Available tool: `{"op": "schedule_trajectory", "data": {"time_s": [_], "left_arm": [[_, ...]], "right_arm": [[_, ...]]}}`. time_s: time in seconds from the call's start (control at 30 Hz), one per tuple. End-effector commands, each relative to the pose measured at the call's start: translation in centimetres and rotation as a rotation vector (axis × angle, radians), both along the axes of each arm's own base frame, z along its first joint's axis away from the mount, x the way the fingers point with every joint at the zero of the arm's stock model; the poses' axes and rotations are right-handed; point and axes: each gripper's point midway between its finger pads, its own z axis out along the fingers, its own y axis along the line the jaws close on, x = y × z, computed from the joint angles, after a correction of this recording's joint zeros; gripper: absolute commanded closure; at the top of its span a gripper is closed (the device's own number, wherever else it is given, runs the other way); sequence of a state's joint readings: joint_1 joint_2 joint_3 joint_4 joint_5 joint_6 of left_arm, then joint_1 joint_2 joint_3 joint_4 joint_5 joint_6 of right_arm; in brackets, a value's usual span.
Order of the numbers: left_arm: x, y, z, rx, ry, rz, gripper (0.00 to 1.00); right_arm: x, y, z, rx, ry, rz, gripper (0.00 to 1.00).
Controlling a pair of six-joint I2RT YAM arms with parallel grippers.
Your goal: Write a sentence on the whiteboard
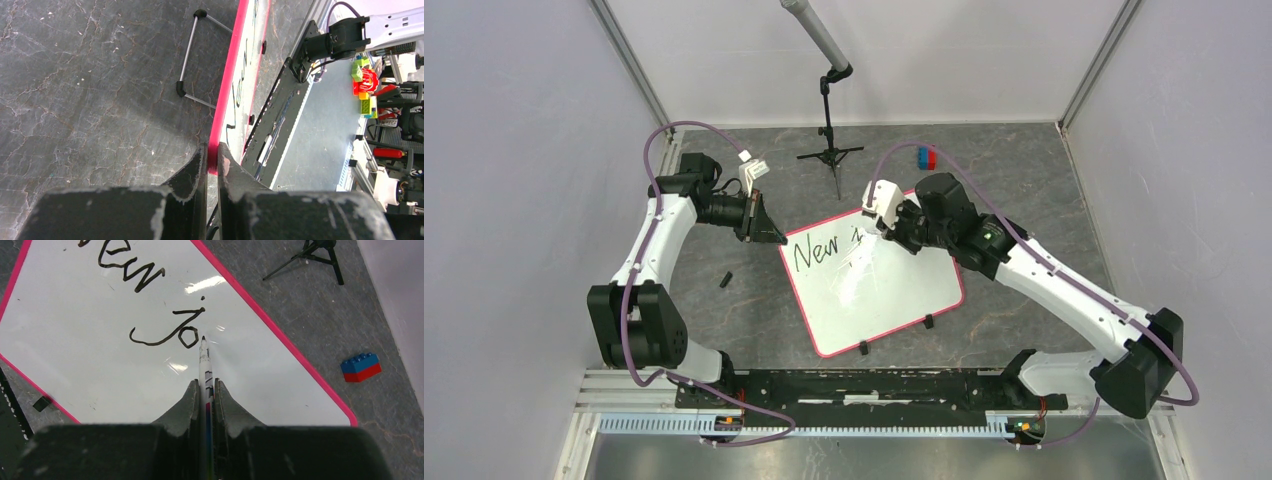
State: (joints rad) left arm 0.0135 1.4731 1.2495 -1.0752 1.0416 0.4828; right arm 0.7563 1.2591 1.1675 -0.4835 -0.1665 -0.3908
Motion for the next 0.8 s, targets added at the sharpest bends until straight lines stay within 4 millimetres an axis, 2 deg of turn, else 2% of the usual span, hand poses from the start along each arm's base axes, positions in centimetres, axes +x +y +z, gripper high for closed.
{"op": "schedule_trajectory", "data": {"time_s": [0.0,0.5,0.77], "left_arm": [[-0.6,-0.6,-0.6,0.015,-0.006,-0.044,0.98],[-0.6,-0.6,-0.7,0.017,-0.008,-0.044,0.98],[-0.6,-0.6,-0.6,0.018,-0.009,-0.044,0.97]], "right_arm": [[1.0,0.0,-0.2,-0.013,-0.029,-0.022,1.00],[2.7,-0.6,0.0,-0.023,-0.063,-0.070,1.00],[1.8,-1.2,-1.5,-0.040,-0.027,-0.065,1.00]]}}
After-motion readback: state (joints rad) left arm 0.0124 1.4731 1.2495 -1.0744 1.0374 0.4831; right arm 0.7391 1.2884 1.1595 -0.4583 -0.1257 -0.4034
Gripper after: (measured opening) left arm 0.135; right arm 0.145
